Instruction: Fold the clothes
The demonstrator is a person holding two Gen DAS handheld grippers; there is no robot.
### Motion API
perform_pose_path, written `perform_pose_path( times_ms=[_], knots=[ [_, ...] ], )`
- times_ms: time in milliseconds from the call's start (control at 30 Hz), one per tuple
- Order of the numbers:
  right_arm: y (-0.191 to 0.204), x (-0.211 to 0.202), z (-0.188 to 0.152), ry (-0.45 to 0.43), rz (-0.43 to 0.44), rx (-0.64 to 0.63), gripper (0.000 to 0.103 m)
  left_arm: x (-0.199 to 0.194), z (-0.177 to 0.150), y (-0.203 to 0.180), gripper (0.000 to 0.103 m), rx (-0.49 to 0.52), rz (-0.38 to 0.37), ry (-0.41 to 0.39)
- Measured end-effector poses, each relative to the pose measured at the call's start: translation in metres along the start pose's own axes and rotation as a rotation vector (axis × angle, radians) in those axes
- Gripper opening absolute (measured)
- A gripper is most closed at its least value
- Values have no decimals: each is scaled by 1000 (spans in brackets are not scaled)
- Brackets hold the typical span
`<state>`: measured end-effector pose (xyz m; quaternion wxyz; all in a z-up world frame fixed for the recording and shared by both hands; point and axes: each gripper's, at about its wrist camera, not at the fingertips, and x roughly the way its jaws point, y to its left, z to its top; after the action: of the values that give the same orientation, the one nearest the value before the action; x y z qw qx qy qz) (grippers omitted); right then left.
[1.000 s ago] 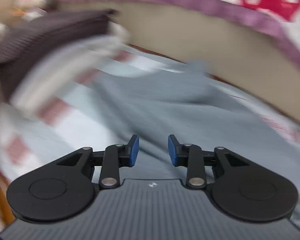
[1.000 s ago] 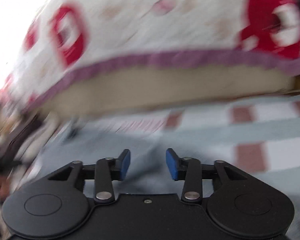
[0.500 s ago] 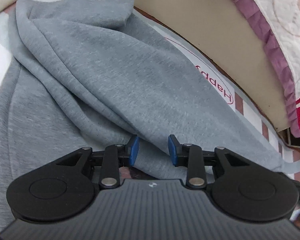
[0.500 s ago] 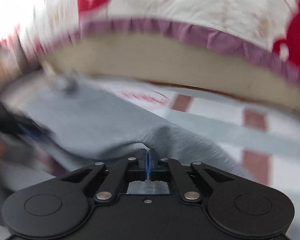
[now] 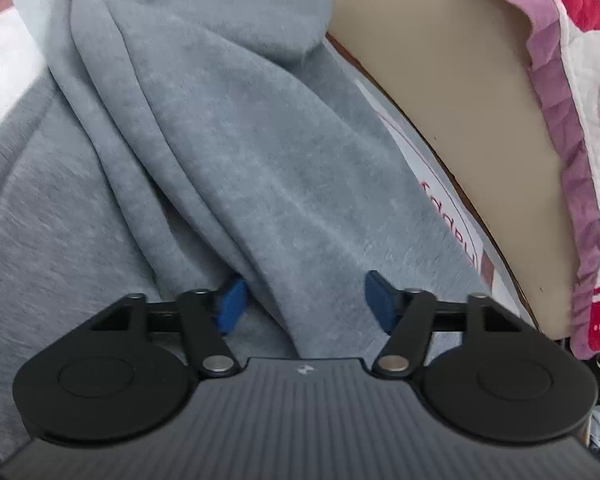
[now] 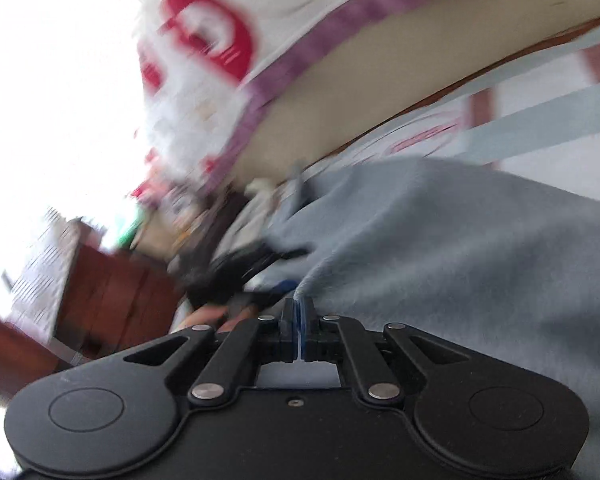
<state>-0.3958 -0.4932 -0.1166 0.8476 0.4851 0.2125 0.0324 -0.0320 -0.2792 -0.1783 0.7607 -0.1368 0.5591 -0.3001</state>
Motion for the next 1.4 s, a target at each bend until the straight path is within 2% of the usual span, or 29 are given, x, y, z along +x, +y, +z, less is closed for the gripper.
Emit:
perform_pose_path(
  times_ms=[67, 167, 200, 267, 300, 333, 367, 400, 433, 500, 567, 667, 700, 733, 800, 867, 933, 1000, 1033, 1167, 1200, 1267, 1333, 1400],
  knots=[
    [2, 2, 1, -7, 12, -9, 4, -4, -2, 1, 67, 13, 14, 9],
    [-11, -5, 9, -86, 10, 54, 4, -12, -7, 2, 68, 36, 39, -13],
    [-13, -11, 10, -110, 45, 60, 4, -14, -8, 1, 71, 41, 42, -29],
    [-10, -27, 10, -171, 201, 57, 3, -8, -6, -2, 73, 54, 43, -35],
    [-8, -34, 10, -196, 312, 52, 3, -3, -3, -4, 72, 61, 44, -32],
    [-1, -38, 10, -214, 343, 13, 3, 2, -1, -6, 70, 72, 47, -42],
    [6, -43, 11, -231, 364, -30, 3, 6, 2, -9, 60, 83, 51, -54],
    [5, -42, 11, -230, 317, -31, 3, 8, 3, -14, 19, 116, 63, -76],
    [3, -40, 11, -228, 264, -27, 3, 7, 2, -20, 1, 158, 81, -89],
    [-16, -29, 12, -193, 175, 89, 3, 5, 1, -32, 2, 242, 117, -114],
    [-27, -23, 14, -185, 43, 138, 7, -22, -7, -43, 2, 301, 114, -217],
    [-37, -37, 20, -273, -78, 201, 10, -65, -14, -56, 2, 389, 144, -333],
    [-38, -46, 21, -314, -106, 223, 20, -76, -15, -50, 2, 388, 162, -326],
    [-37, -57, 22, -361, -140, 244, 38, -88, -16, -45, 2, 387, 180, -317],
    [-29, -81, 24, -447, -244, 236, 46, -88, -16, -23, 2, 345, 228, -234],
    [-15, -109, 18, -482, -431, 217, 50, -79, -16, -3, 2, 322, 326, -141],
    [0, -137, 13, -513, -621, 197, 65, -72, -20, 10, 2, 330, 404, -71],
    [1, -158, 10, -472, -802, 211, 71, -66, -19, 10, 2, 364, 437, -14],
    [-3, -166, 9, -422, -879, 210, 72, -65, -17, 5, 2, 384, 446, 8],
    [-32, -186, 4, -217, -1146, 208, 72, -74, -14, -30, 3, 552, 459, -10],
    [-42, -190, -1, -181, -1171, 223, 72, -78, -13, -38, 3, 589, 456, -20],
    [-61, -197, -13, -125, -1179, 253, 72, -90, -8, -43, 3, 575, 399, -36],
    [-82, -204, -25, -130, -1094, 342, 72, -99, -1, -43, 3, 538, 349, -43],
    [-102, -207, -36, -167, -970, 464, 72, -102, 4, -44, 3, 521, 344, -56]
  ],
)
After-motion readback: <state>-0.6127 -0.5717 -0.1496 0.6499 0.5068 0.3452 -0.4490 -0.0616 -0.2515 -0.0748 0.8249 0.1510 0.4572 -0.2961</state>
